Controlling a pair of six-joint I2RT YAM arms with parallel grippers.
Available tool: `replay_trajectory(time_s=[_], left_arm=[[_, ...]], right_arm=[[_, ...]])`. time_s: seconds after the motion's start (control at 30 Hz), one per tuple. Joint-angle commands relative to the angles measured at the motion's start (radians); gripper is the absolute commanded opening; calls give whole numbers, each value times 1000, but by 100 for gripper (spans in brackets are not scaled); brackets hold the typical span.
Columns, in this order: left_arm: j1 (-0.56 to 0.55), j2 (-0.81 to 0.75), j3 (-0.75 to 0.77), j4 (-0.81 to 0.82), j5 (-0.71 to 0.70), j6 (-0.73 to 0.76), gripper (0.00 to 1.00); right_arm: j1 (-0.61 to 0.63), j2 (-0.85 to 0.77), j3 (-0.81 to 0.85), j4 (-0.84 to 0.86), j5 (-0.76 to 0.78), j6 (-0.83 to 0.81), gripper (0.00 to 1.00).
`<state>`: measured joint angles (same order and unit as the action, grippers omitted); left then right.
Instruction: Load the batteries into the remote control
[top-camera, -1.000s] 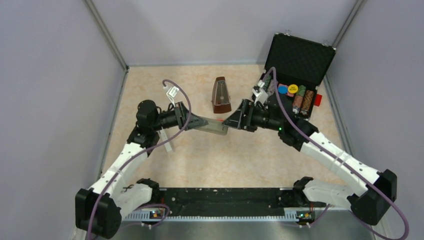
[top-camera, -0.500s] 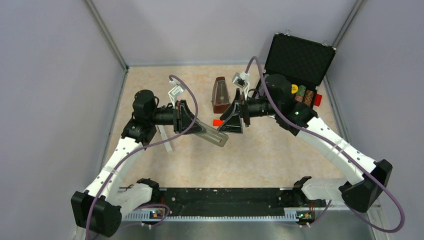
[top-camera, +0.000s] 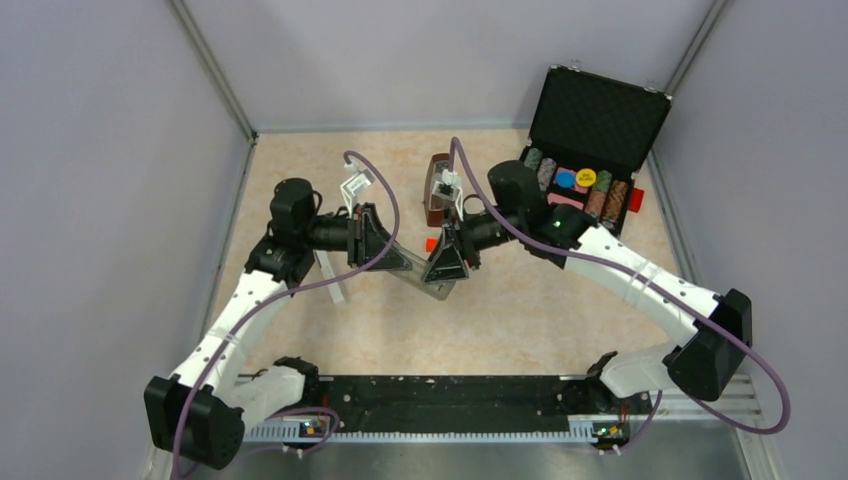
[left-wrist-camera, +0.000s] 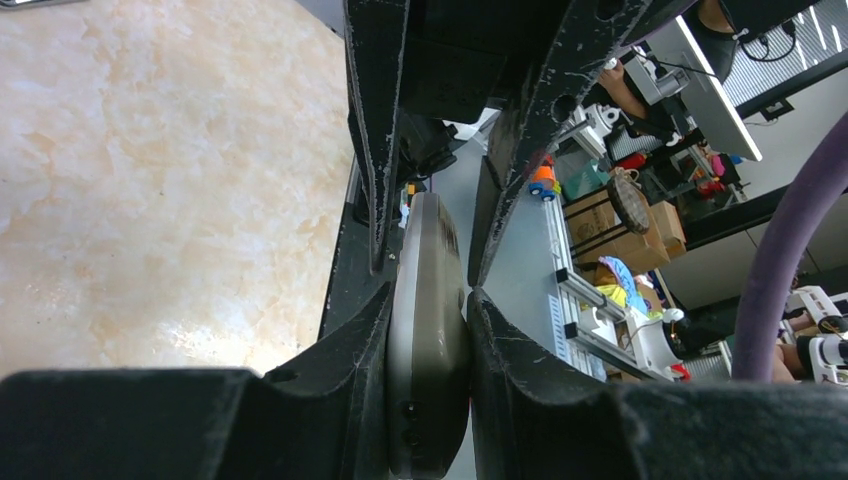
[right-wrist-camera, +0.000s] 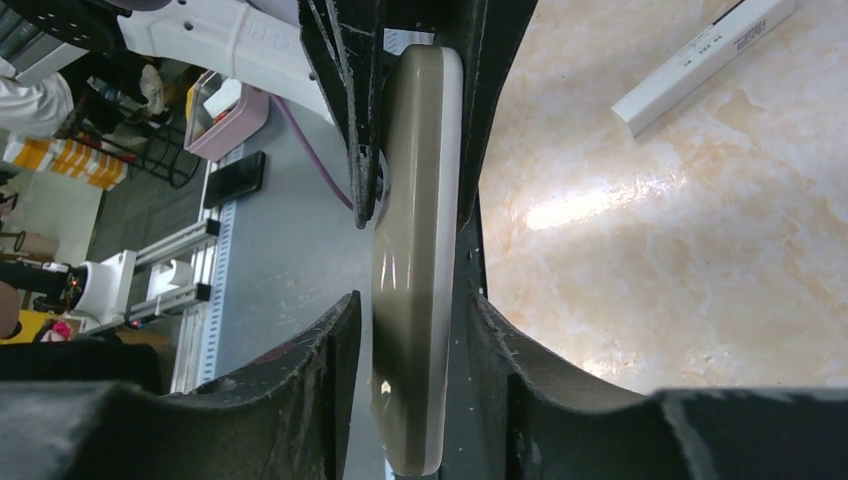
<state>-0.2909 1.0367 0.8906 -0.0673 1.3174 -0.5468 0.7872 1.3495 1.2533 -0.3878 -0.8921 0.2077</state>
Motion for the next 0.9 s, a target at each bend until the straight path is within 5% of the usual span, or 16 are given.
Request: replay_trajectory(time_s=[0.0, 0.3, 0.43, 0.57, 0.6, 0.63, 0.87], left_arm=[[-7, 1, 45, 19, 36, 20, 0], [-7, 18, 42, 8, 2, 26, 6], [-6, 24, 28, -2, -52, 31, 27], [-5, 27, 12, -21, -128, 35, 71], [-5, 29, 7, -37, -167, 44, 89], [-3, 30, 7, -71, -226, 61, 97], [55, 27, 23, -352, -881, 55, 99]], right_arm=[[8, 16, 36, 25, -38, -15, 38], [25, 37, -22, 60, -2, 9, 33], [25, 33, -100, 152, 4, 89, 13], [20, 32, -171, 230, 52, 170, 0], [18, 34, -189, 238, 69, 185, 0], [14, 33, -208, 242, 86, 196, 0], [-71, 25, -398, 277, 286, 306, 0]])
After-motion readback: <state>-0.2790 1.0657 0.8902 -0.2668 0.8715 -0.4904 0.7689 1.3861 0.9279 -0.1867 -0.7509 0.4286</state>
